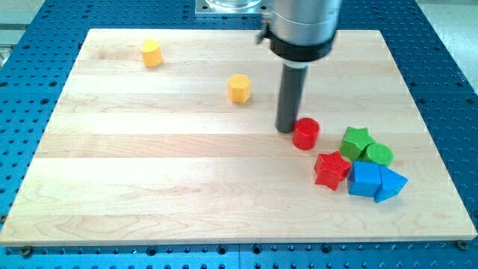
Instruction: Slide the hexagon to the center
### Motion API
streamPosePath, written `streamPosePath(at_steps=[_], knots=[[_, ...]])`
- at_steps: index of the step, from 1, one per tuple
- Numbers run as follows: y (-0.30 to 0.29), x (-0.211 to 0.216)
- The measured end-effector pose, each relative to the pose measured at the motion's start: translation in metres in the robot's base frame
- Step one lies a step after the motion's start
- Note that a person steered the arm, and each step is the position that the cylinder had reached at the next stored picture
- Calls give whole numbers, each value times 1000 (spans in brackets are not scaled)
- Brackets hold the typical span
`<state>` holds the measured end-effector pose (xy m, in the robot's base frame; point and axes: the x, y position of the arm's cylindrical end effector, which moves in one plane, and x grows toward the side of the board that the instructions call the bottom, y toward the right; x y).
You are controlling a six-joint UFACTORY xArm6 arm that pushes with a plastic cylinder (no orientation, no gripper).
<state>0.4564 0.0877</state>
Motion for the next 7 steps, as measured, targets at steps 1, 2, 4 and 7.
streamPosePath(at_steps=[1, 2, 4, 7], knots=[[36, 63], [-9, 28], [-156, -107], [-45, -43]])
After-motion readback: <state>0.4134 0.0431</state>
